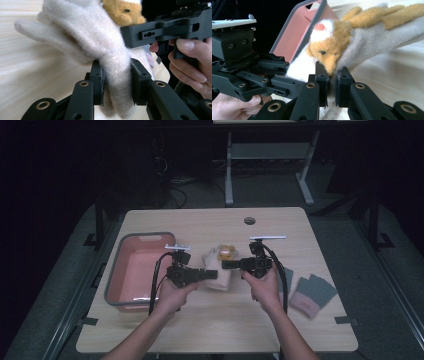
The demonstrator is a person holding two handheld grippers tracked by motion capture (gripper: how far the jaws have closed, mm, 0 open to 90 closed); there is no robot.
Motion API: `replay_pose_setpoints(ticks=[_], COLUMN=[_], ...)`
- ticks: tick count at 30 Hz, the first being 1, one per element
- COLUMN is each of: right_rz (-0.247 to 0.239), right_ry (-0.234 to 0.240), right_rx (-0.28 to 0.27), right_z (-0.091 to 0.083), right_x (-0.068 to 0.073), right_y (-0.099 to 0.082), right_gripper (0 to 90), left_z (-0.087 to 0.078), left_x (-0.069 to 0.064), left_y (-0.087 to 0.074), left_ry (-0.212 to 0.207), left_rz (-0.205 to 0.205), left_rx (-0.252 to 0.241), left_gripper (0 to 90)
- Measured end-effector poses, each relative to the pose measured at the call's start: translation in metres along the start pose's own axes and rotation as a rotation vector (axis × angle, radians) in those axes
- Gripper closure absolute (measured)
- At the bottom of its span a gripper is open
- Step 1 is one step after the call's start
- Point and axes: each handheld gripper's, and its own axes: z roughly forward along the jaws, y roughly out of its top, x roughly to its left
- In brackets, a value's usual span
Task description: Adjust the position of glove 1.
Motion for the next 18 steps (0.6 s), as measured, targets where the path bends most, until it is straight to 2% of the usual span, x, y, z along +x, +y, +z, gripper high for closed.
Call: replay_pose_setpoints(ticks=[18], right_rz=[-0.034], right_ry=[0.012], right_rx=[0.001], right_z=[0.004], right_x=[0.024], right_y=[0.022], right_gripper=[82.9], left_z=[-0.025], left_x=[0.003], left_y=[0.017], left_ry=[-0.016], left_rz=[-0.001], left_rx=[-0.024], left_gripper=[67.8])
